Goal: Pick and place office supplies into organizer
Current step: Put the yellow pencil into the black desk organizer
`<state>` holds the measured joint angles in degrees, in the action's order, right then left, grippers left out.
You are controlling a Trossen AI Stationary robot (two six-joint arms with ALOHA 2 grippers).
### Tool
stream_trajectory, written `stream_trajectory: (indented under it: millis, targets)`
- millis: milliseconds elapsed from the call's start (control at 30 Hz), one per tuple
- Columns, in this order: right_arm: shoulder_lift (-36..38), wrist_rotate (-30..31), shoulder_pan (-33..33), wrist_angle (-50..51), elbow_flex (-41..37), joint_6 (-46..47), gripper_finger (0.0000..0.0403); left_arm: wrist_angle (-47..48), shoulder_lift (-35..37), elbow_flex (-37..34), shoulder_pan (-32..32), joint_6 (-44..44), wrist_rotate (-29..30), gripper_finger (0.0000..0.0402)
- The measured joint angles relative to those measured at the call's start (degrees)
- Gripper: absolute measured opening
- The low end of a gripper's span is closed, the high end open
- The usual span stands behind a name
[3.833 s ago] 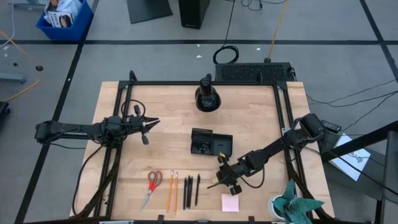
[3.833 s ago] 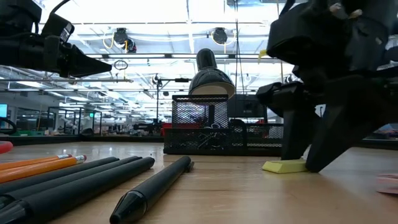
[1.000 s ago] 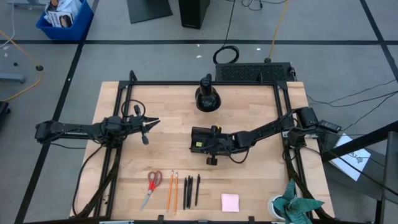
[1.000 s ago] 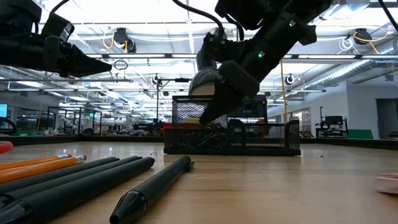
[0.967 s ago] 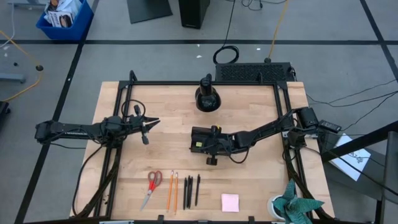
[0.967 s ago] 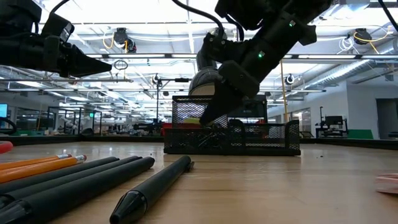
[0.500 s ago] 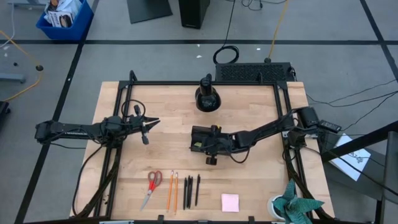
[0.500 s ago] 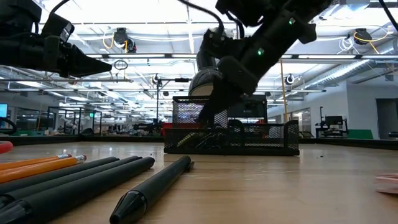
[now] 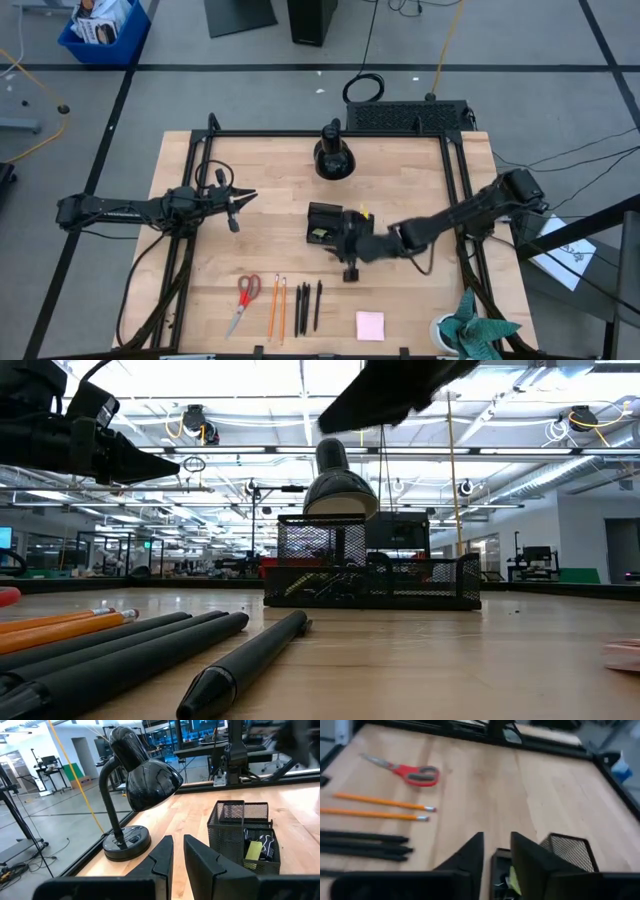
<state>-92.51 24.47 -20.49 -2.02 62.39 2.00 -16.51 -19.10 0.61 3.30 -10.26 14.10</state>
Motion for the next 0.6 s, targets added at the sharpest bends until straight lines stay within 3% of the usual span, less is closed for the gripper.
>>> stream_trajectory:
  millis: [133, 400, 600]
  targets:
    - [0.2, 2.6, -4.7, -0.4, -1.1, -1.6, 0.0010, 0.0, 0.0, 0.0, 0.0, 0.0, 0.0, 0.0051]
    - [0.2, 2.8, -5.4, -2.0, -5.6, 1.6, 0.0005, 0.0, 0.0, 0.0, 0.0, 0.0, 0.0, 0.0051]
    - [2.7, 2.5, -2.1, -12.5, -14.2, 2.1, 0.0002, 0.0, 0.0, 0.0, 0.0, -0.3, 0.0, 0.0051]
